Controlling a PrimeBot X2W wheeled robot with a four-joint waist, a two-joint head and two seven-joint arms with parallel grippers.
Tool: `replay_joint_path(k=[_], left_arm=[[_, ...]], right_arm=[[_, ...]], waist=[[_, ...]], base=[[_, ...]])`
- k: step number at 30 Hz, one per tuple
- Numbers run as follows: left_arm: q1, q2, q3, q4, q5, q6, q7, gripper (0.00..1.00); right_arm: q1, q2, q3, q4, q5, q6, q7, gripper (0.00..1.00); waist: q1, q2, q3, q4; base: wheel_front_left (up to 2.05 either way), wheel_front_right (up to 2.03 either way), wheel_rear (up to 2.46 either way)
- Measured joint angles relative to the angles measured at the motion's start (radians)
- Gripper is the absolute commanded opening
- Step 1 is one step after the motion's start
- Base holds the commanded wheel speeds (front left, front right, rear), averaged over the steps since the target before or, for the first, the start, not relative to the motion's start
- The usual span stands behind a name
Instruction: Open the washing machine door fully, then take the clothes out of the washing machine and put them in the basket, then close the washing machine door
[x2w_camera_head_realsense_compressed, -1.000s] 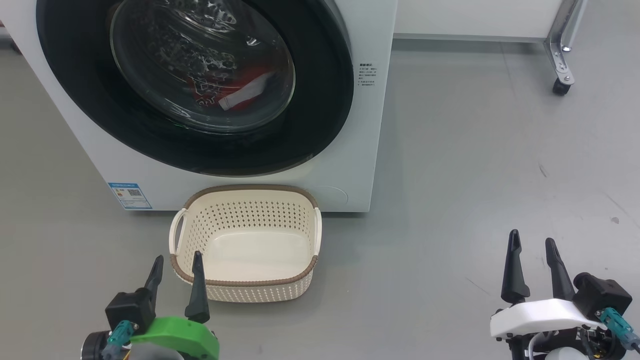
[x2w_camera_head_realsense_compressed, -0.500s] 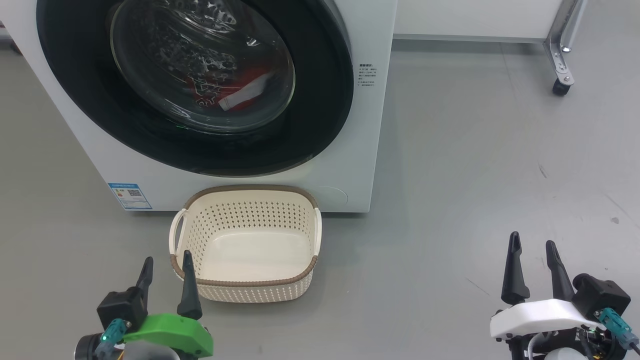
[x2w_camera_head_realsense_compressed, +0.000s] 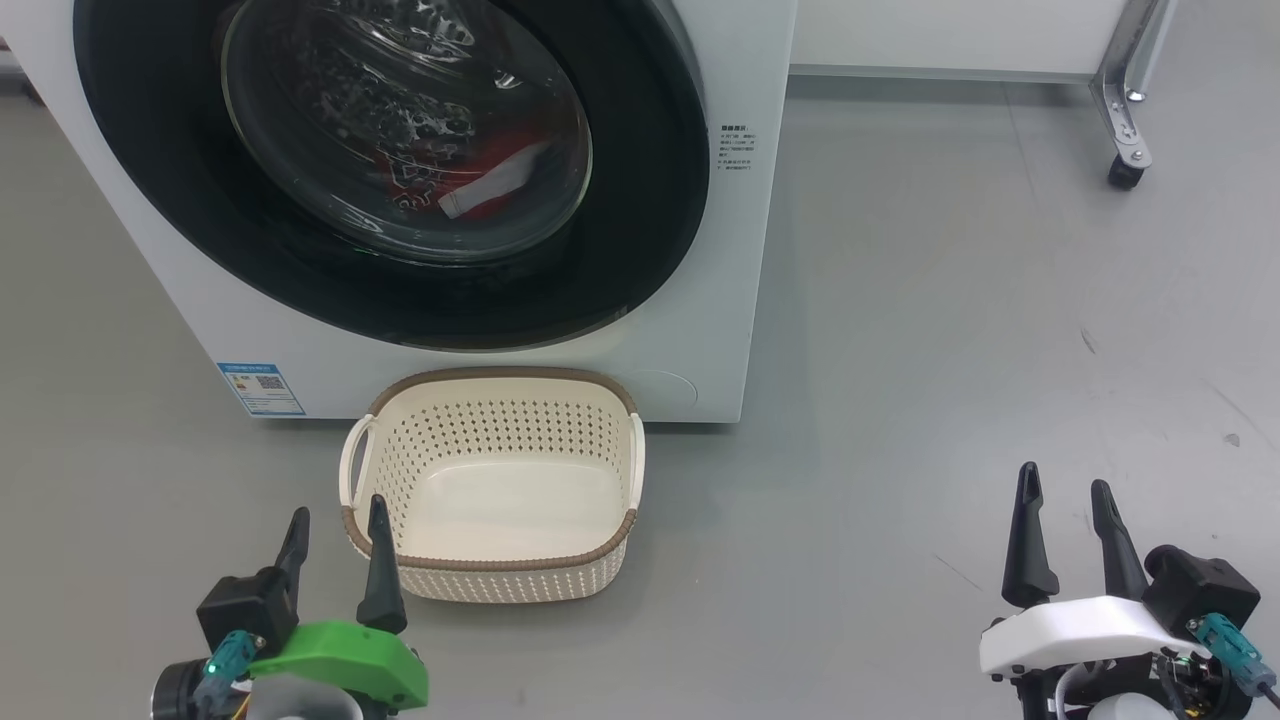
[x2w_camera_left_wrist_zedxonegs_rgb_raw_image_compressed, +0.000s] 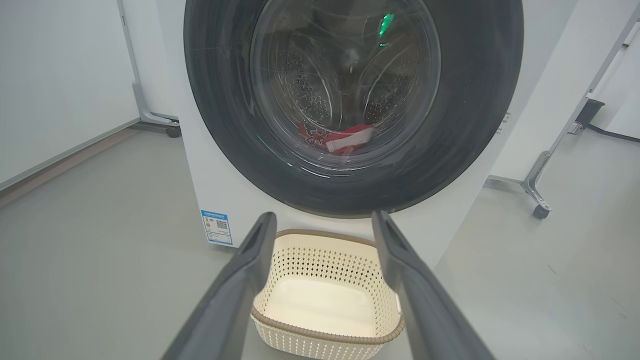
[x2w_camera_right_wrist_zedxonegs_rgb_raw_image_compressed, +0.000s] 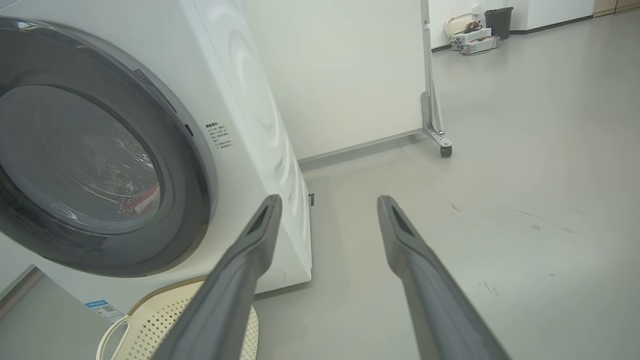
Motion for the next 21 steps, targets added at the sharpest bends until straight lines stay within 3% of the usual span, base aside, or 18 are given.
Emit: replay_joint_path(k=[21], left_arm=[[-0.003,0.000,-0.007,0.005,-0.008,0.004,0.000,1.00]], right_arm=[[-0.005,-0.007,0.026,0.022,-0.036,0.000,0.000,1.00]], waist=[[0.0000,0.0000,0.000,0.003]], base=[[0.00,0.00,0.00]])
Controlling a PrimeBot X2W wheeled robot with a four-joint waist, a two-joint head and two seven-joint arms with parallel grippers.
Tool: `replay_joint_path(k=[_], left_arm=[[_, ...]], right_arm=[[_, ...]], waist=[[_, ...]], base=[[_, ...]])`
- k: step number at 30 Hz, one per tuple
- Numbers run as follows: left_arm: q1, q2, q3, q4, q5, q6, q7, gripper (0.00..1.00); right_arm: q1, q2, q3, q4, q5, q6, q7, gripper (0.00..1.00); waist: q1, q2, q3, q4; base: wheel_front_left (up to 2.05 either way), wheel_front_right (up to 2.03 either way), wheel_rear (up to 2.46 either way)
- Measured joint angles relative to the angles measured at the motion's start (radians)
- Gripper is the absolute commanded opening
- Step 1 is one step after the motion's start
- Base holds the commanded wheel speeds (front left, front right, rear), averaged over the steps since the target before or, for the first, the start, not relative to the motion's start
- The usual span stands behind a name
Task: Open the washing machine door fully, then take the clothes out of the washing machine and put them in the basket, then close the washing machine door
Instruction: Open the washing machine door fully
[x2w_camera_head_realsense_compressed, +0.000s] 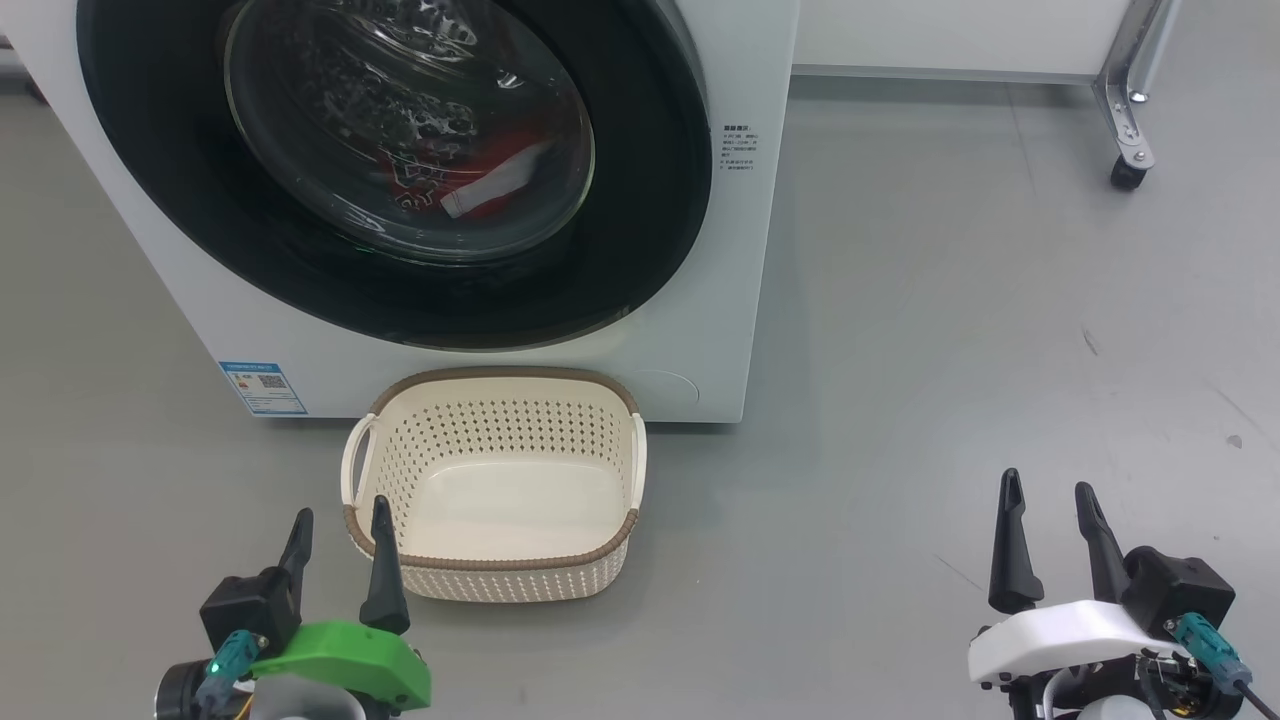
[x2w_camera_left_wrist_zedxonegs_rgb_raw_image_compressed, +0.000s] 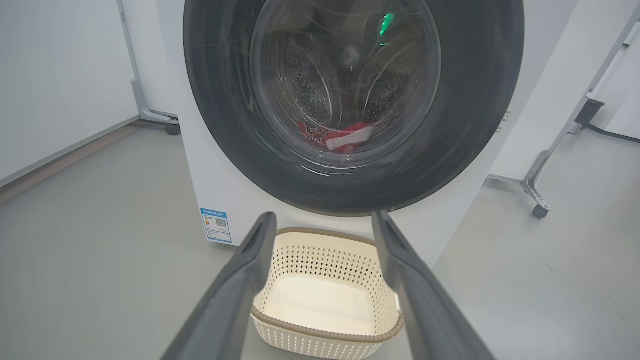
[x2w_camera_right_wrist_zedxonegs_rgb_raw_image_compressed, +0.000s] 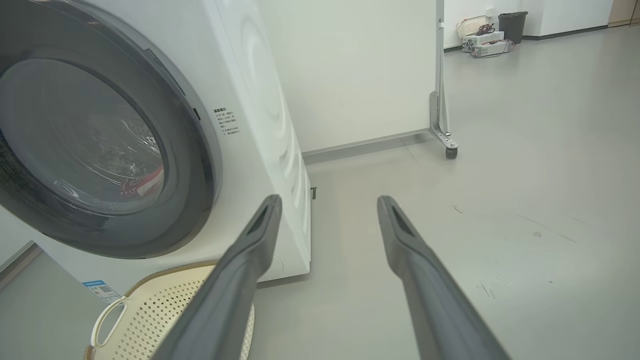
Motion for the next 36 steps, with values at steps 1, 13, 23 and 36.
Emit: replay_joint_path(k=[1,13,23,36], left_arm=[[0.000,0.000,0.000,0.000,0.000,0.000,0.000,1.00],[-0.004,0.000,-0.002,0.001,0.000,0.003,0.000,1.00],[-0.012,0.000,-0.014,-0.006,-0.001,0.003,0.000,1.00],[-0.064,-0.001,-0.040,-0.024,-0.001,0.006,0.000,1.00]], right_arm=[[0.000,-0.002,0.000,0.001,-0.004,0.000,0.000,1.00],[-0.010,-0.002,0.000,0.006,-0.007,0.001,0.000,0.00],[-0.017,0.002,-0.018,-0.003,0.104,0.047,0.002,0.00],[-0.142,0.007,-0.142,-0.071,0.785,0.107,0.119,0.00]], waist=[[0.0000,0.0000,0.000,0.000],[0.0000,0.0000,0.004,0.002],[0.0000,0.0000,0.028,0.008],[0.0000,0.0000,0.105,0.035]], base=[[0.00,0.00,0.00],[0.00,0.00,0.00],[0.00,0.00,0.00],[0.00,0.00,0.00]])
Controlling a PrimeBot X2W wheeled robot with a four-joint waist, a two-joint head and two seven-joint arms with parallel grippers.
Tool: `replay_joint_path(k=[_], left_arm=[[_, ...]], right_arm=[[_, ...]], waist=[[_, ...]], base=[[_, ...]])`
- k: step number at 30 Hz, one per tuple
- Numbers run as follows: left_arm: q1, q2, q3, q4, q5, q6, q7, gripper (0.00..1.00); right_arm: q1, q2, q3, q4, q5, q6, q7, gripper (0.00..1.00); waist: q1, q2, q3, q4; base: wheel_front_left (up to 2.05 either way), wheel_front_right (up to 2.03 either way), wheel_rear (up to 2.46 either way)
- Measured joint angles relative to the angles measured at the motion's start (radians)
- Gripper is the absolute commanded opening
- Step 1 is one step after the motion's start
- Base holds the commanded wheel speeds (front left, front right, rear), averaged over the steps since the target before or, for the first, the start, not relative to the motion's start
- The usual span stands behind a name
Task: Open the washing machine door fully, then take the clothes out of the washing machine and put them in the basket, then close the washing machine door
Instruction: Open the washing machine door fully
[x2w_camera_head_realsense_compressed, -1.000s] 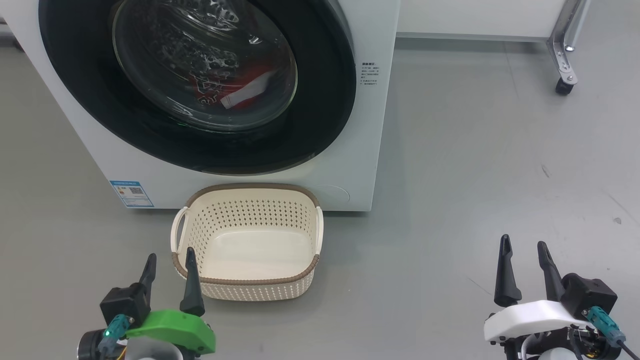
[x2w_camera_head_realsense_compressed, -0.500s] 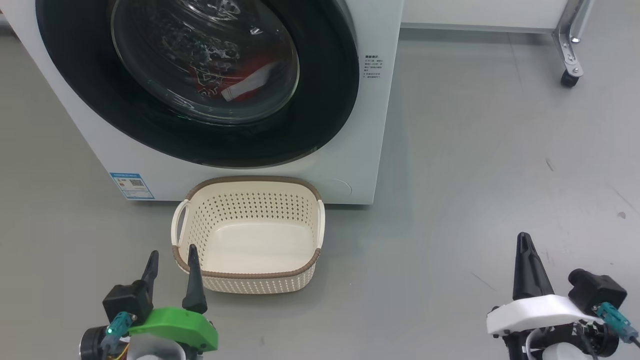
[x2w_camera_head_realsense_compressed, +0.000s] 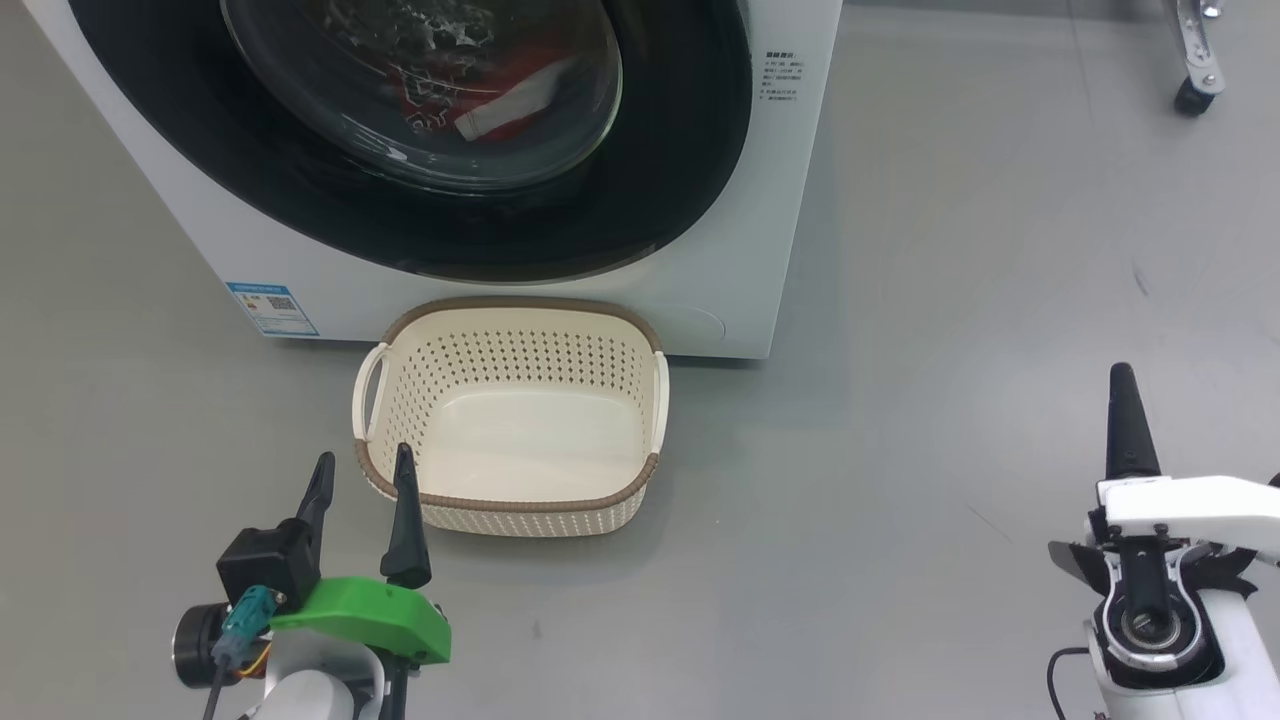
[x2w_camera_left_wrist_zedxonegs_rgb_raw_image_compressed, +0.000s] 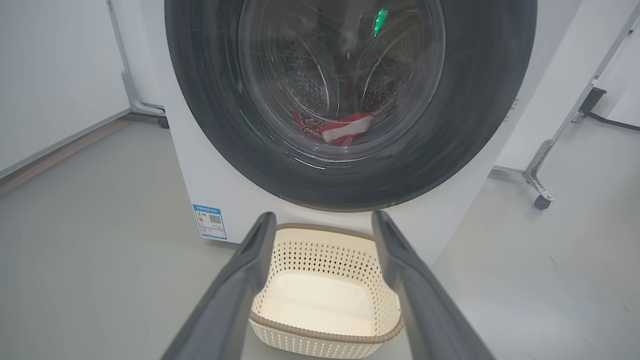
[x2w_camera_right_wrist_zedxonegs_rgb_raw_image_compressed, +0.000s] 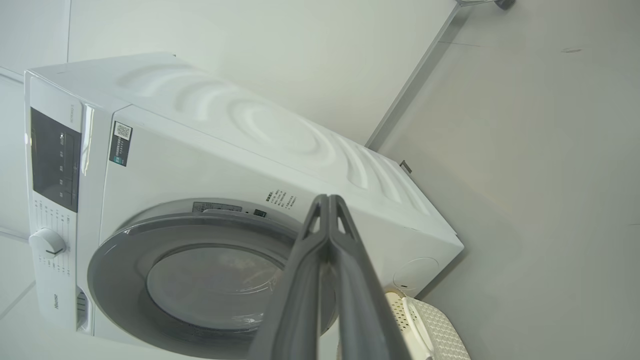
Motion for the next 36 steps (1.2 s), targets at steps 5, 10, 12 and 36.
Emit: replay_joint_path(k=[5,10,12,36], left_arm=[[-0.018,-0.001,-0.011,-0.008,-0.003,0.000,0.000,1.00],[-0.040,-0.001,-0.023,-0.022,-0.017,0.000,0.000,1.00],[-0.047,-0.001,-0.023,-0.025,-0.019,0.000,0.000,1.00],[-0.164,-0.007,-0.046,-0.076,-0.054,0.000,0.000,1.00]], right_arm=[[-0.070,-0.001,-0.026,-0.024,0.134,-0.006,0.056,0.00],[-0.136,-0.002,-0.044,-0.048,0.196,-0.026,0.116,0.00],[-0.167,-0.002,-0.050,-0.055,0.208,-0.036,0.141,0.00],[-0.615,-0.173,-0.041,-0.066,0.211,-0.151,0.357,0.00]], waist=[[0.0000,0.0000,0.036,0.020],[0.0000,0.0000,0.075,0.043],[0.0000,0.0000,0.091,0.053],[0.0000,0.0000,0.317,0.154]], base=[[0.00,0.00,0.00],[0.00,0.00,0.00],[0.00,0.00,0.00],[0.00,0.00,0.00]])
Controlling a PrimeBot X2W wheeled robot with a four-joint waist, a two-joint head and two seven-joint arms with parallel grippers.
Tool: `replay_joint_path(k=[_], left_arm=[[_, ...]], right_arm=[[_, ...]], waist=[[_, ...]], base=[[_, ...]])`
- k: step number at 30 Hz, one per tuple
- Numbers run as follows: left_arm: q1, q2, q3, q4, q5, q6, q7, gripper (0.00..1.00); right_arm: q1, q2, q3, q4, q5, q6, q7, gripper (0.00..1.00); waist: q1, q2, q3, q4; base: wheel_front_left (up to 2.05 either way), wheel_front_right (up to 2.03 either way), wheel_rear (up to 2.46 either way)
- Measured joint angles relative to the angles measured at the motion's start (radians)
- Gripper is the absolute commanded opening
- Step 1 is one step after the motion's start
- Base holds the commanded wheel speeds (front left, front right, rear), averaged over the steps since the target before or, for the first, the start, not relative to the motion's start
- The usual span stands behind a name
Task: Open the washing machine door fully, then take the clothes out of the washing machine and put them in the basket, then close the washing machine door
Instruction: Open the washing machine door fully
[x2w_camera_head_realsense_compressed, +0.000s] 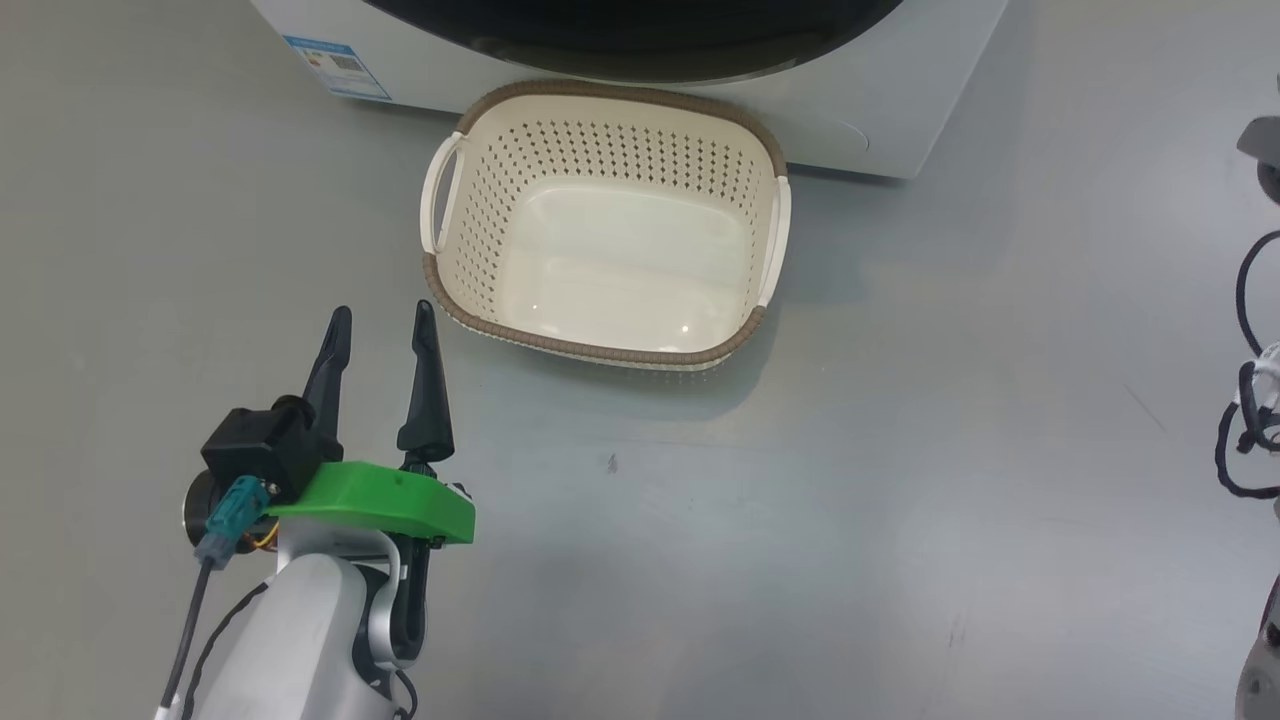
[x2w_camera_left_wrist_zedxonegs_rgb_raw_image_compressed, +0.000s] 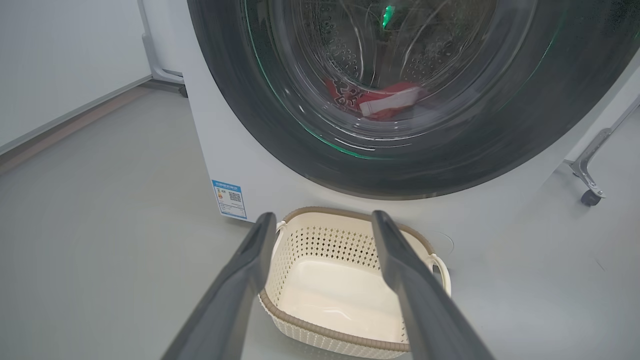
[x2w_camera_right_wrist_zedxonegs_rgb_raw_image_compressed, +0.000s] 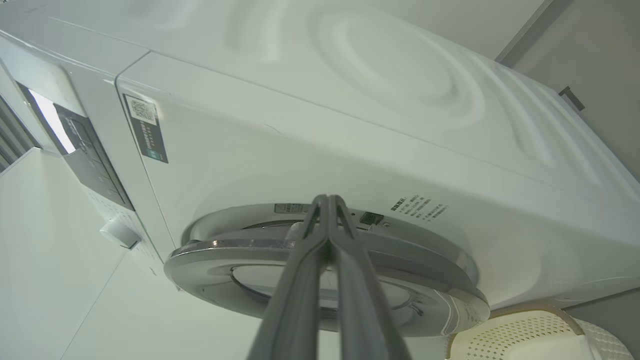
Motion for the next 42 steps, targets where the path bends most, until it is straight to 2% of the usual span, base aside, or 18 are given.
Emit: replay_joint_path(k=[13,29,42], left_arm=[[-0.053,-0.004,-0.025,-0.010,-0.044,-0.007,0.000,1.00],[-0.069,-0.009,-0.036,-0.012,-0.061,-0.007,0.000,1.00],[-0.075,-0.012,-0.036,-0.012,-0.069,-0.007,0.000,1.00]], right_arm=[[-0.193,-0.029,0.027,0.087,0.033,-0.009,0.102,0.00],[-0.339,-0.032,0.037,0.227,0.075,-0.009,0.180,0.00],[-0.422,-0.024,0.060,0.318,0.085,-0.009,0.225,0.00]], waist=[[0.0000,0.0000,0.096,0.049],[0.0001,0.0000,0.162,0.109],[0.0000,0.0000,0.179,0.131]], base=[[0.00,0.00,0.00],[0.00,0.00,0.00],[0.00,0.00,0.00]])
